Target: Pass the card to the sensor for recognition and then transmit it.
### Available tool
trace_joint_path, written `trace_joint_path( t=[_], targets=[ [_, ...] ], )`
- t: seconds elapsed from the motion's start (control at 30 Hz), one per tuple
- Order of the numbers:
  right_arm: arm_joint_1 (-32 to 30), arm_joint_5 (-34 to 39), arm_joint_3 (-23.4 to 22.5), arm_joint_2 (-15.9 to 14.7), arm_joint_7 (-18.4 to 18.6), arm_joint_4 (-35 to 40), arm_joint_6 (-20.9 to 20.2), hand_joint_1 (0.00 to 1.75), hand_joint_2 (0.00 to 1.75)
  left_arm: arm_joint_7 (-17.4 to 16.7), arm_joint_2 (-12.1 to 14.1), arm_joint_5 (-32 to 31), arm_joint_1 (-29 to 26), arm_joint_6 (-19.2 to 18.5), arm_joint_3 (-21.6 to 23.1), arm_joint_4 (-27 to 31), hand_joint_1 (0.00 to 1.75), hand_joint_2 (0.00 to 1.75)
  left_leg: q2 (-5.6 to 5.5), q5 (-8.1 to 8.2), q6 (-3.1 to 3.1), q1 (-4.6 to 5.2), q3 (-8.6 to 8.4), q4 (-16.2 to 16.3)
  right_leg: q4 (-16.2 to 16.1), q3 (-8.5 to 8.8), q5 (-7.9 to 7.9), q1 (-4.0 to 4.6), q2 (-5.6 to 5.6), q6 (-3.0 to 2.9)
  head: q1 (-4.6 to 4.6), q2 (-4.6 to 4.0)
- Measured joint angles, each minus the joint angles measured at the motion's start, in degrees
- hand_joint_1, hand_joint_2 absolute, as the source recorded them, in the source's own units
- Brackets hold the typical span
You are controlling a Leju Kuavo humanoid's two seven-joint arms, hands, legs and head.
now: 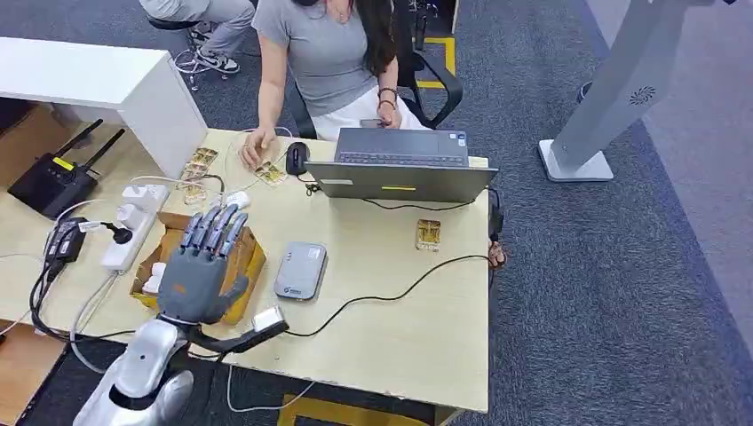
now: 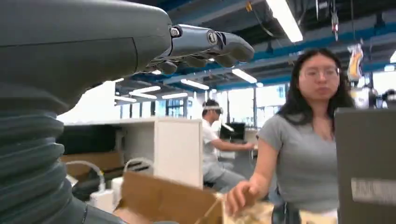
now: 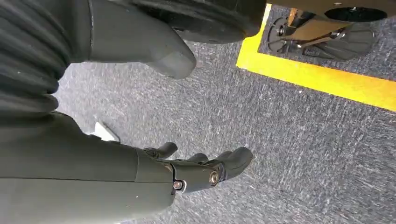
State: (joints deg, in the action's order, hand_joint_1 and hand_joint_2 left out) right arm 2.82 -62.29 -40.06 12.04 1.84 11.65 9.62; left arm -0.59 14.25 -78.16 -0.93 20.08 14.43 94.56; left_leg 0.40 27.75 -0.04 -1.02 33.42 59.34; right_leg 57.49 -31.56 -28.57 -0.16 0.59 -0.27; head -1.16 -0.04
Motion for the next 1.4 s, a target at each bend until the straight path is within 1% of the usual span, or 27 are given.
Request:
trace_joint_path(
  t=[0.13, 0.23, 0.53, 0.63, 0.7, 0.73, 0.77, 0.8, 1.03, 1.37, 1.4],
  targets=[
    [-0.03, 0.48, -1.11, 0.11, -0.04, 0.02, 0.22, 0.00, 1.75, -1.79, 2.03, 0.57, -4.02, -7.24, 0.00, 2.95, 0.00, 1.75, -0.01, -0.02, -0.01, -0.01, 0.00, 0.00, 0.00, 0.02, 0.01, 0.00, -0.03, 0.00, 0.00, 0.00],
    [-0.08, 0.59, -1.75, 0.20, 0.02, 0.07, 0.26, 0.00, 1.75, -2.99, 3.32, 0.94, -5.56, -9.98, -0.02, 3.69, 0.00, 1.75, -0.03, -0.03, 0.00, 0.00, -0.01, 0.00, 0.00, 0.06, 0.02, 0.00, -0.07, 0.00, 0.00, 0.00],
    [-0.08, 0.70, -1.98, 0.22, 0.07, 0.09, 0.26, 0.00, 1.75, -3.14, 3.78, 1.13, -6.25, -10.35, -0.02, 3.93, 0.00, 1.75, -0.03, -0.03, 0.00, 0.00, -0.02, 0.00, 0.00, 0.06, 0.02, 0.00, -0.08, 0.00, 0.00, 0.00],
    [-0.16, 1.01, -2.47, 0.26, 0.07, 0.09, 0.33, 0.00, 1.75, -3.67, 4.52, 1.48, -7.74, -10.55, -0.02, 4.43, 0.00, 1.75, -0.05, -0.03, 0.00, 0.00, -0.01, 0.00, 0.00, 0.06, 0.02, 0.00, -0.08, 0.00, 0.00, 0.00],
    [-0.19, 1.03, -3.12, 0.37, 0.15, 0.15, 0.42, 0.00, 1.75, -6.64, 5.53, 2.07, -9.42, -11.91, -0.04, 5.02, 0.00, 1.75, -0.07, -0.03, -0.01, 0.00, 0.00, 0.00, 0.00, 0.04, 0.02, 0.00, -0.12, 0.00, 0.00, 0.00],
    [-0.18, 0.68, -3.34, 0.42, 0.33, 0.17, 0.42, 0.00, 1.75, -7.65, 5.53, 2.34, -9.37, -12.32, -0.63, 5.00, 0.00, 1.75, -0.08, -0.03, 0.00, 0.00, 0.00, 0.00, 0.00, 0.04, 0.02, 0.00, -0.14, 0.00, 0.00, 0.00],
    [-0.16, -0.11, -3.39, 0.44, 0.59, 0.17, 0.42, 0.00, 1.75, -8.61, 5.35, 3.10, -7.81, -13.59, -2.76, 3.88, 0.00, 1.75, -0.08, -0.05, 0.00, -0.01, -0.01, 0.00, 0.00, 0.06, 0.03, 0.00, -0.16, -0.01, -0.02, 0.00],
    [-0.16, -0.17, -3.41, 0.46, 0.59, 0.17, 0.42, 0.00, 1.75, -8.79, 5.20, 3.36, -7.34, -13.83, -3.23, 3.39, 0.00, 1.75, -0.08, -0.06, -0.02, -0.01, -0.01, 0.00, 0.00, 0.06, 0.04, 0.01, -0.16, -0.01, 0.00, 0.00],
    [-0.13, -1.14, -3.43, 0.48, 0.59, 0.22, 0.59, 0.00, 1.75, -8.87, 4.13, 3.65, -5.23, -14.12, -5.53, 0.45, 0.00, 1.75, -0.08, -0.06, -0.03, -0.01, 0.00, 0.00, 0.00, 0.06, 0.04, 0.01, -0.15, -0.01, 0.00, 0.00],
    [-0.11, -1.84, -3.43, 0.52, 0.70, 0.22, 0.59, 0.00, 1.75, -8.96, 2.93, 4.48, -4.40, -14.68, -7.74, -1.69, 0.00, 1.75, -0.08, -0.06, -0.03, -0.01, 0.00, 0.00, 0.00, 0.04, 0.04, 0.01, -0.15, -0.01, -0.02, 0.00],
    [-0.11, -1.84, -3.43, 0.52, 0.72, 0.22, 0.59, 0.00, 1.75, -8.94, 2.82, 4.48, -4.35, -14.73, -7.78, -1.93, 1.75, 1.75, -0.08, -0.06, -0.03, -0.01, 0.00, 0.00, 0.00, 0.04, 0.04, 0.01, -0.15, -0.01, 0.00, 0.00]
  ],
)
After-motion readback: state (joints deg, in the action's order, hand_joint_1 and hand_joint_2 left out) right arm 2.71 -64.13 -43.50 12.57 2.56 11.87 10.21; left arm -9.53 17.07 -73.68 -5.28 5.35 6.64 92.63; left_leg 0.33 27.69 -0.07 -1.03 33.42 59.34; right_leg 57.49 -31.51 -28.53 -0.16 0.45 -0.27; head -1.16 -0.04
